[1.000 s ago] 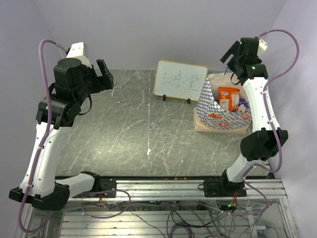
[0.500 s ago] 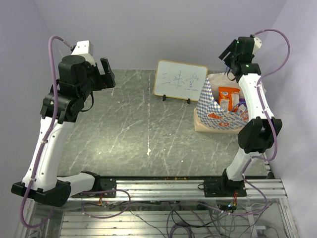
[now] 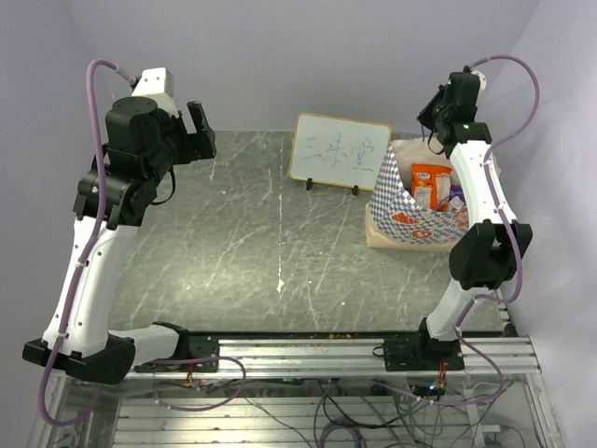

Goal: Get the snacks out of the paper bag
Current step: Adjust the paper bag at the center of the board.

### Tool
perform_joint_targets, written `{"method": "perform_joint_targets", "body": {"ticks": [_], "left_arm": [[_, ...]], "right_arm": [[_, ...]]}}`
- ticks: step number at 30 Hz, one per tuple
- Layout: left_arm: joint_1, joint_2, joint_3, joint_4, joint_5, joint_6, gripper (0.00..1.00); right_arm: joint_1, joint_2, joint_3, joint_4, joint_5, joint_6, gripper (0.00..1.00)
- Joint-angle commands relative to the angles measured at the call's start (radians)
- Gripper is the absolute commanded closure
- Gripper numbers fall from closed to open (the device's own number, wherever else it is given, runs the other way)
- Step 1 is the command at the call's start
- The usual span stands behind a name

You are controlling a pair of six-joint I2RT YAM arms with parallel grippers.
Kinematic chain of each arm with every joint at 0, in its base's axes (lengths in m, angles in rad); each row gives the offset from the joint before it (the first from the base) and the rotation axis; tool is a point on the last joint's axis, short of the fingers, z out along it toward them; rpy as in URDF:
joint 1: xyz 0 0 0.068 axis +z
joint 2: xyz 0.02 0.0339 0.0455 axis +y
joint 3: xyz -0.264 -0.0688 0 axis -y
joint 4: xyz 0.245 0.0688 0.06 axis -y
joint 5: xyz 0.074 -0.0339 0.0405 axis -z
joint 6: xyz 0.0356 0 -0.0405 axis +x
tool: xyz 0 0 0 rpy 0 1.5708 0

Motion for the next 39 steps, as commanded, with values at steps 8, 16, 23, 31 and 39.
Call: {"method": "perform_joint_targets", "body": {"ticks": [8,16,23,31,39], "left_arm": [[0.006,0.002,0.033,0.008,0.09,-0.052,0.04],[0.006,-0.002,0.011,0.005,0.167,-0.131,0.06],[0.006,0.003,-0.015,0.017,0.297,-0.184,0.07],[0.006,0.001,-0.026,-0.012,0.343,-0.212,0.09],[0.006,-0.016,-0.086,0.011,0.409,-0.269,0.11]], "right_arm": [[-0.012,-0.299,-0.204,-0.003,-0.112,-0.051,1.0],[-0.012,-0.291,-0.14,-0.14,-0.442,-0.19,1.0],[-0.008,-0.312,-0.155,-0.261,-0.622,-0.221,1.0],[0.007,-0.406,-0.192,-0.368,-0.659,-0.272,1.0],[0.186,-0.422,-0.137,-0.494,-0.652,-0.385,1.0]]}}
